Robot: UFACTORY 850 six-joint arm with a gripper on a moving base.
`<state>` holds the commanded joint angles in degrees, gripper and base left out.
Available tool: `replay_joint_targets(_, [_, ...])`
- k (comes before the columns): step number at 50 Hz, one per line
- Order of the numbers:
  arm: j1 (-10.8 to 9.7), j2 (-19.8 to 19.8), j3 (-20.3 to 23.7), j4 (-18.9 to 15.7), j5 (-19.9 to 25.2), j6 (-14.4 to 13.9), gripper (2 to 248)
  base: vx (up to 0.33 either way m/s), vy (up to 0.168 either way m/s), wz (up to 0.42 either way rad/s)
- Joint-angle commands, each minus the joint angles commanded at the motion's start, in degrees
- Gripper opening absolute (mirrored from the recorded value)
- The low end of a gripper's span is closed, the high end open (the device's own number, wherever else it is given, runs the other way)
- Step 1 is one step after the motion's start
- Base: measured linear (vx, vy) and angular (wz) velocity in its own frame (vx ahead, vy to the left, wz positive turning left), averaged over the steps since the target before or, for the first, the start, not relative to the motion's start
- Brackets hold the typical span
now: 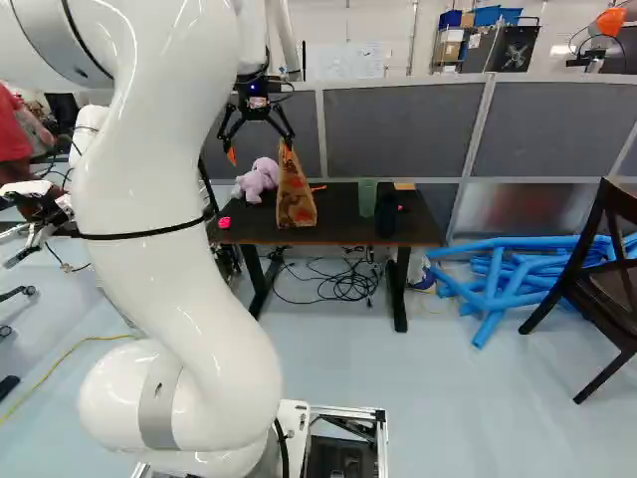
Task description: Pick up the bag on the ground and place it on the table
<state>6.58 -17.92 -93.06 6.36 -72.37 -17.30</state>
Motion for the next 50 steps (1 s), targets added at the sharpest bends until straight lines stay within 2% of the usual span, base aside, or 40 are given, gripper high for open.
replay_joint_targets(25, [-0.27, 1.39, 3.62, -0.26, 5.03, 0.71, 247, 0.000, 0.000, 0.000])
replay_joint_targets(50, [-0.75, 3.89, 10.10, -0.73, 14.03, 1.98, 247, 0.000, 0.000, 0.000])
